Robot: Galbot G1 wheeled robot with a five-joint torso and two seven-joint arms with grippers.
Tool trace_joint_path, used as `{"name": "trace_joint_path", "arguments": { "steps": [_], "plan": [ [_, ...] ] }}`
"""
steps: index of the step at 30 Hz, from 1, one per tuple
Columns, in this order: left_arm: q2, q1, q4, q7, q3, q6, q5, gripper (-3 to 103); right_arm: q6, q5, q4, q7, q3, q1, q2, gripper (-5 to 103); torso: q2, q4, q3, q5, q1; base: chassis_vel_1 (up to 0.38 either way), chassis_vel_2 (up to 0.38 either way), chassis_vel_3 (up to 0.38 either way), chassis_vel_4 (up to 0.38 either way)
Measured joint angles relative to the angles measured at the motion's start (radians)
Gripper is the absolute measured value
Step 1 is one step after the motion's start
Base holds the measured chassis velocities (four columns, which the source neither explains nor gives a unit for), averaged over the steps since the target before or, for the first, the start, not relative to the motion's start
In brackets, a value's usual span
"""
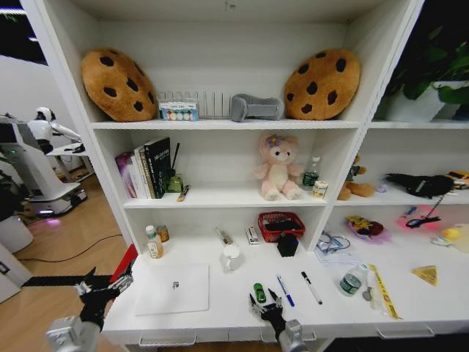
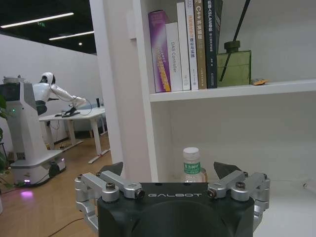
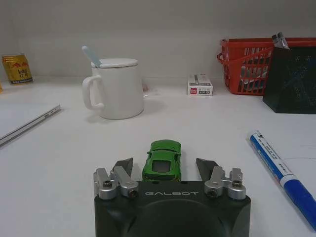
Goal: Organize the objects on the table.
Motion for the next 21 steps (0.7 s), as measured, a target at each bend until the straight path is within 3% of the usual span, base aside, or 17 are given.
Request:
{"name": "trace_joint_path", "arguments": {
  "steps": [2,3,5,10,21],
  "plan": [
    [-0.001,0.0,0.0,0.001,0.002,0.0,0.001,100,0.0,-0.002,-0.001,0.001,0.0,0.0,0.002,73,0.0,0.0,0.0,0.0,0.0,0.0,0.0,0.0,0.0],
    [-0.001,0.001,0.0,0.002,0.005,0.0,0.004,100,0.0,-0.003,-0.003,0.003,0.0,0.0,0.004,62,0.0,0.0,0.0,0.0,0.0,0.0,0.0,0.0,0.0],
    [-0.002,0.001,0.0,0.002,0.007,0.0,0.006,100,0.0,-0.004,-0.004,0.004,0.0,0.0,0.006,62,0.0,0.0,0.0,-0.0001,0.0,0.0,0.0,0.0,0.0],
    [-0.005,0.002,0.0,0.007,0.017,0.0,0.016,100,0.0,-0.009,-0.013,0.009,-0.004,0.009,0.011,40,0.0,0.0001,0.0,0.0,0.0,0.0,0.0,0.0,0.0],
    [-0.007,0.002,0.005,0.01,0.026,-0.003,0.023,100,-0.003,-0.006,0.009,0.007,0.013,0.001,-0.004,36,0.0,0.0,0.0,0.0002,0.0,0.0,0.0,0.0,0.0]
  ]
}}
